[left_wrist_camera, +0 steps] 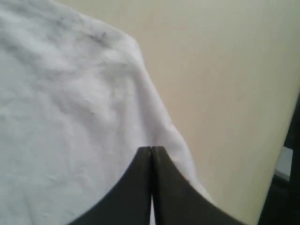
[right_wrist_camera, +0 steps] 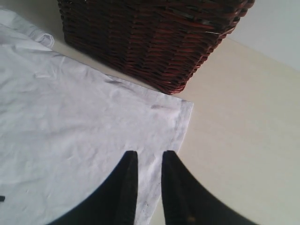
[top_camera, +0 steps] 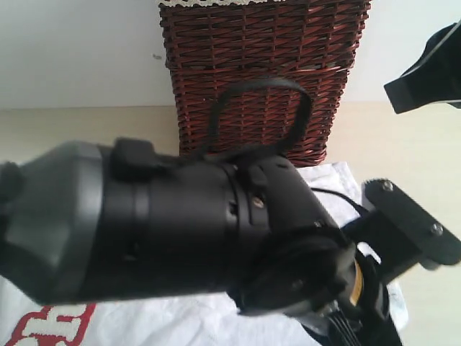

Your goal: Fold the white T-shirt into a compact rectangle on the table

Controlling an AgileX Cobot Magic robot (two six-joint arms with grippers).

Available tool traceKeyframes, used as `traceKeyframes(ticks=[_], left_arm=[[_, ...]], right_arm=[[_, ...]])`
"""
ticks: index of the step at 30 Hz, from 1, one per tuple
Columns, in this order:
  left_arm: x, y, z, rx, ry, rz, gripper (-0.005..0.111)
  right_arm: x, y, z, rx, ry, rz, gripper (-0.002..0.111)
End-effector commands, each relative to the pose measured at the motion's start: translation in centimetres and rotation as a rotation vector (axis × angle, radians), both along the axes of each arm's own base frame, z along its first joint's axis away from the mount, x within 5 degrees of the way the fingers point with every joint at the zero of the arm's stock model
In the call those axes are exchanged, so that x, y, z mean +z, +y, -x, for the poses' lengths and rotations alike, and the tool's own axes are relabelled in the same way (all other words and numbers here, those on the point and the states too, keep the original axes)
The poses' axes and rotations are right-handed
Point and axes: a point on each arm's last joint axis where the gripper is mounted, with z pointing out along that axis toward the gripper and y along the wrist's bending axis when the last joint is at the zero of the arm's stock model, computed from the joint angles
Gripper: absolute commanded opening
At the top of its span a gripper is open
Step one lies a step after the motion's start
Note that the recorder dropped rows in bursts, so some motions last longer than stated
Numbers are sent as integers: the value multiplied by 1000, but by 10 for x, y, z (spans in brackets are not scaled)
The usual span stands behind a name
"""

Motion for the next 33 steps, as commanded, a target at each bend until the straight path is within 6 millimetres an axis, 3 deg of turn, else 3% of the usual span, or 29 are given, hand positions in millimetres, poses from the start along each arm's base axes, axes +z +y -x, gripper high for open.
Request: traceKeyframes(ticks=[1,3,7,9,12,17,22,25,30,33], left_arm=[[8,11,-10,66,82,45,0],[-5,13,-6,53,143,17,8],[-33,5,10,7,179,-37,55],[-45,-1,19,-14,179,-48,63],[-64,-9,26,-31,171,-56,56],[-88,-10,19,-14,173,-93,43],[-92,-6,9,9,175,-104,21],[-82,-6,8,5,164,-80,0],[-35,1,4,-21,125,0,0],[-2,22,-20,12,105,26,0]], right_arm=[[3,0,0,6,-15,-12,19],[3,0,0,6,-15,-12,19],[3,0,0,6,-16,-13,19],[3,0,0,7,-15,-15,19],[3,0,0,7,-15,-15,19],[2,0,-1,7,-14,-13,19],[2,0,-1,7,-14,-13,19],[3,1,-1,7,-14,-16,19],[3,1,-1,8,-16,-17,19],[3,1,-1,8,-16,-17,19]])
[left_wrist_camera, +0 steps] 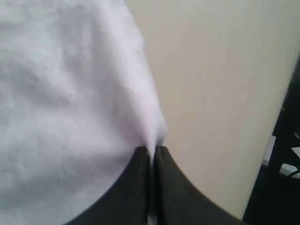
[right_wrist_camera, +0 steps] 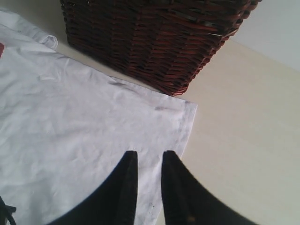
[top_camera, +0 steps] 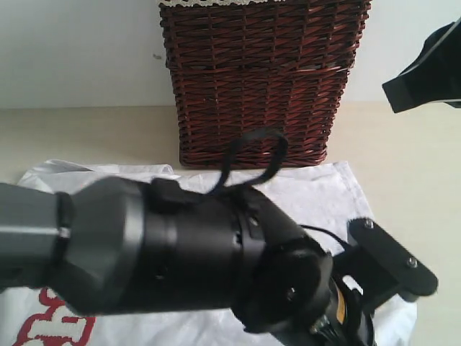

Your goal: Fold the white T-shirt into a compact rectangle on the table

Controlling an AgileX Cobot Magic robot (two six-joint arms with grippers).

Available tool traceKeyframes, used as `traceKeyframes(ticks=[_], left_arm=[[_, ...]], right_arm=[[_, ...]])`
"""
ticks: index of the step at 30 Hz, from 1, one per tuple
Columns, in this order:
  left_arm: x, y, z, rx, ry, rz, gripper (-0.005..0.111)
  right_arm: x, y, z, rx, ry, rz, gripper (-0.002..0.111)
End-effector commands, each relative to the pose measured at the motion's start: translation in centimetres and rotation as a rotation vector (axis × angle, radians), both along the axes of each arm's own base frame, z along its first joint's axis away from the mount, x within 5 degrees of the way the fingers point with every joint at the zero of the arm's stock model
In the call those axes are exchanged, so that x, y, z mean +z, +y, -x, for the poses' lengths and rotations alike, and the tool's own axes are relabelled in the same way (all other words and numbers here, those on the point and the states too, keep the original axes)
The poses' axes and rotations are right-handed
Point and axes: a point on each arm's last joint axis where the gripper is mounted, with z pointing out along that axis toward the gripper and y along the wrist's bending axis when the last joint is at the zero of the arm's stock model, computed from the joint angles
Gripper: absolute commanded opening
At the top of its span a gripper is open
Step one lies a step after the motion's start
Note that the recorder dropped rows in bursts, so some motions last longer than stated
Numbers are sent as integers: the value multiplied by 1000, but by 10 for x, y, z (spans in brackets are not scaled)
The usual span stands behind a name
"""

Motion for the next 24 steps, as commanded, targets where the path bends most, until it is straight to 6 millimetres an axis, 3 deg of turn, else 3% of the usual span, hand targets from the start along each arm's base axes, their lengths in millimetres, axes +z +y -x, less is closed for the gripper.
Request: traceKeyframes(ticks=[1,3,5,7,8,11,12,16,20,22,24], left_arm=[[36,25,-31,46,-25,27,0],[34,45,-60,131,9,17,0],[19,68,-88,192,56,4,0],[-11,109,-127,342,216,41,1],[-24,129,-139,378,273,39,14],[-28,140,-143,359,245,30,53],[-26,141,-145,348,216,29,57],[-11,148,-148,284,83,3,58],[36,158,-141,209,-76,32,58],[42,152,-113,-22,-13,-27,58],[24,142,-86,-215,-21,-87,58]], right_arm=[[2,0,-1,4,-14,-8,19],[2,0,-1,4,-13,-10,19],[2,0,-1,4,-13,-10,19],[2,0,-1,4,-13,-10,19],[2,0,-1,4,-13,-10,19],[2,0,-1,4,-13,-10,19],[2,0,-1,4,-13,-10,19],[2,0,-1,4,-13,-10,19],[2,0,-1,5,-13,-13,19],[2,0,-1,5,-13,-13,19],[2,0,-1,5,-12,-15,19]])
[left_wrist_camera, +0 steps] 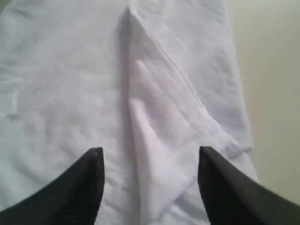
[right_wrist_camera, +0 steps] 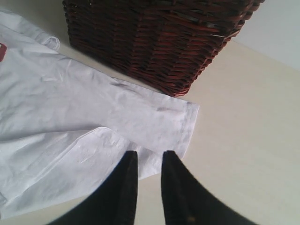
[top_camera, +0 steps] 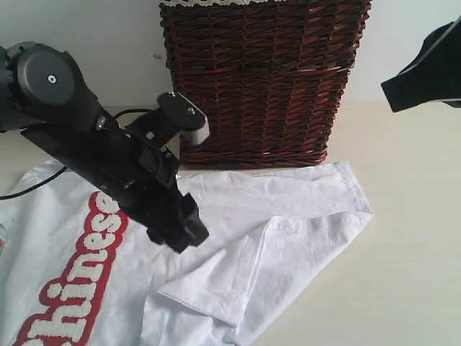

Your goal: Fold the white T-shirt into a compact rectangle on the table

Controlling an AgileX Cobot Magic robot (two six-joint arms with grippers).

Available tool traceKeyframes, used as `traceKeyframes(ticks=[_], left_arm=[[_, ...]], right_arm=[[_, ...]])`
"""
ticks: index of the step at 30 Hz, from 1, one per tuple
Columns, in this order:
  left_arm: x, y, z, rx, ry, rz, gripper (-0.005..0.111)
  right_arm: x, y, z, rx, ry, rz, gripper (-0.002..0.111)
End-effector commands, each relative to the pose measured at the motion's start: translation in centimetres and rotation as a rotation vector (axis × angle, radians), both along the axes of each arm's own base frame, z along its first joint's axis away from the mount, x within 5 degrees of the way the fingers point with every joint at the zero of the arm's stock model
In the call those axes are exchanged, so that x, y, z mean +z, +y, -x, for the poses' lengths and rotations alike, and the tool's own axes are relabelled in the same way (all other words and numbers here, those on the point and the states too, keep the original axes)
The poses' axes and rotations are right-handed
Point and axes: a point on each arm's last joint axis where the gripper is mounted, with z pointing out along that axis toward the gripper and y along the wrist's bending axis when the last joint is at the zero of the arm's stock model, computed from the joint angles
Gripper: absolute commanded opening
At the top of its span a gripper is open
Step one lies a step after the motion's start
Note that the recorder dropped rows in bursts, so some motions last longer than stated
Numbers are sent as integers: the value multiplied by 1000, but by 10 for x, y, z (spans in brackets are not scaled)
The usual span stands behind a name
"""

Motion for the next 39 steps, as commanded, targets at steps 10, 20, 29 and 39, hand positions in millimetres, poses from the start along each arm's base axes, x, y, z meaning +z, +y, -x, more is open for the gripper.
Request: traceKeyframes(ticks=[10,20,29,39], left_arm=[[-79,-51,90,-642,-314,-168,58],[-99,-59,80,-614,-385,-162,40],[-102,-58,80,-617,-370,-171,25],[-88,-58,81,-602,-387,-146,6]], right_arm=[[2,0,-1,3,-13,-7,19],[2,1,0,20,-2,-15,19],[2,1,0,20,-2,-15,19],[2,1,0,20,-2,-15,19]])
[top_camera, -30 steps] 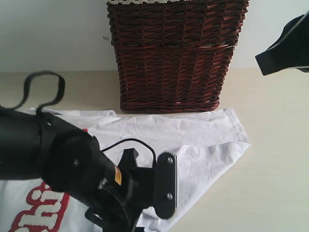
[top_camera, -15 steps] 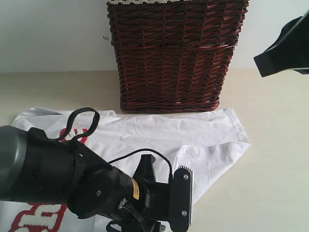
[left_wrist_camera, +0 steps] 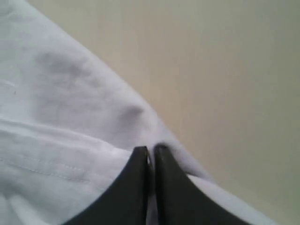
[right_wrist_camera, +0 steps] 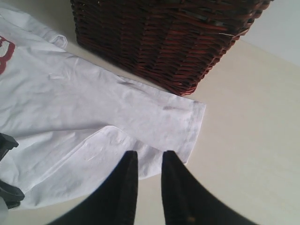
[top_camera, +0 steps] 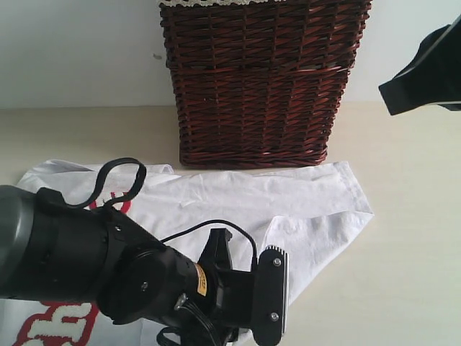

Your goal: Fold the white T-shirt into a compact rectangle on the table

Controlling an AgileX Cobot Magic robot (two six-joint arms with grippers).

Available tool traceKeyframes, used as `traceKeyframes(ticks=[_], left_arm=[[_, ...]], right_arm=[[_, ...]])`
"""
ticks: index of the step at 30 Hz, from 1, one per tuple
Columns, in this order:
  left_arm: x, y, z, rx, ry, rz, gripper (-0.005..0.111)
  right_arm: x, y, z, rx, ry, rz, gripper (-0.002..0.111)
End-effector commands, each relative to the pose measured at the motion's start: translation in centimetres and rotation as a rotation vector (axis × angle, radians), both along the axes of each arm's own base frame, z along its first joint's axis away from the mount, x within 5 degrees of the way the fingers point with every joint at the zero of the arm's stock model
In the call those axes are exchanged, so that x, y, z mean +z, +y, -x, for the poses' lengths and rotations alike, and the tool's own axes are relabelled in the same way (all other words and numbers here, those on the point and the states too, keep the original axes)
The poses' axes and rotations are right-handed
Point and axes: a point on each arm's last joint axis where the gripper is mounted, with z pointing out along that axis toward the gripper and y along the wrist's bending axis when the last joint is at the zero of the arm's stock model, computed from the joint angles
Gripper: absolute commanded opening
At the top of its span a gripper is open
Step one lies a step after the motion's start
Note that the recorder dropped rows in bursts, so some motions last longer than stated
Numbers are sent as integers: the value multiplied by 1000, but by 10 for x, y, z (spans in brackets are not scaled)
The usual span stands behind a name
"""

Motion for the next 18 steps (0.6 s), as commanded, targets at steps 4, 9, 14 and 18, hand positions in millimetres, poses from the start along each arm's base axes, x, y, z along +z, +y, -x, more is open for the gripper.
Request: traceKeyframes(ticks=[4,9,14,18], left_arm=[[15,1,1,18,-11,40,23],[20,3,2,3,-13,34,39],[15,8,0,-16,-4,-16,49],[7,10,-12,23,-20,-5,47]], right_arm=[[2,0,-1,4,-14,-6,19],[2,0,0,6,-12,-8,19],[2,0,0,6,-9,-12,19],[2,0,0,6,-9,-12,19]])
